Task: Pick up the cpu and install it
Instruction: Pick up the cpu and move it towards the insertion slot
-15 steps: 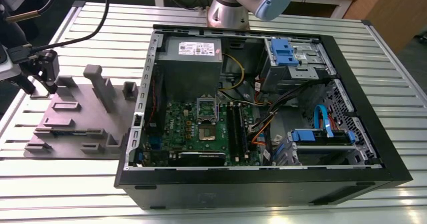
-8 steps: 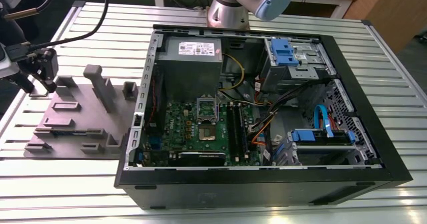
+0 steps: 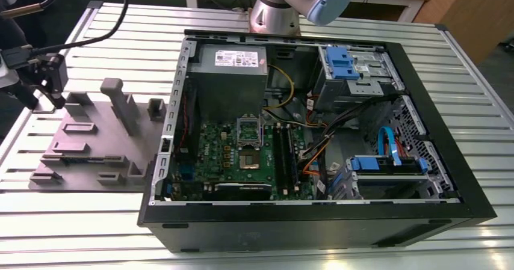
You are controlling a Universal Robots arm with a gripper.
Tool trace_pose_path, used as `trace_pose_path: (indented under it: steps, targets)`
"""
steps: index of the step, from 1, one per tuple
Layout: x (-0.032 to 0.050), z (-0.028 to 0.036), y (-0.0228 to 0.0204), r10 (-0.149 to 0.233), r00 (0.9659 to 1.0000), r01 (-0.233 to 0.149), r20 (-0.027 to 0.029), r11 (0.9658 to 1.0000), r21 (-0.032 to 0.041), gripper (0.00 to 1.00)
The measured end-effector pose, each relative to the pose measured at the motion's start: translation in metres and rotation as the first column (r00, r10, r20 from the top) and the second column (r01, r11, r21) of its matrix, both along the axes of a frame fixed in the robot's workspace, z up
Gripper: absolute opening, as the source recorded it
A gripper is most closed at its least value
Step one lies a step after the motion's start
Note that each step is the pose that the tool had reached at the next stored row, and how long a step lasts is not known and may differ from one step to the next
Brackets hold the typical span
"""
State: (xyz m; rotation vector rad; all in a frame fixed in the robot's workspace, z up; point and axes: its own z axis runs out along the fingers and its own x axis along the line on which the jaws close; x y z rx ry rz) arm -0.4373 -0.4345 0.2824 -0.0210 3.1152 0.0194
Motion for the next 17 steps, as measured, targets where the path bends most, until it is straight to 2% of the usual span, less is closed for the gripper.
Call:
trace_pose_path:
  steps: [4,13,17]
  targets:
    - [0.0000,0.0093,0.0000,0.000,1.0000,0.000,0.0000,1.0000,0.0001,0.47]
    - [0.0000,0.0381,0.0000,0.000,1.0000,0.000,0.0001,1.0000,0.0009,0.47]
    - [0.0000,0.0487,0.0000,0.000,1.0000,0.000,-0.0001,1.0000,0.0012,0.47]
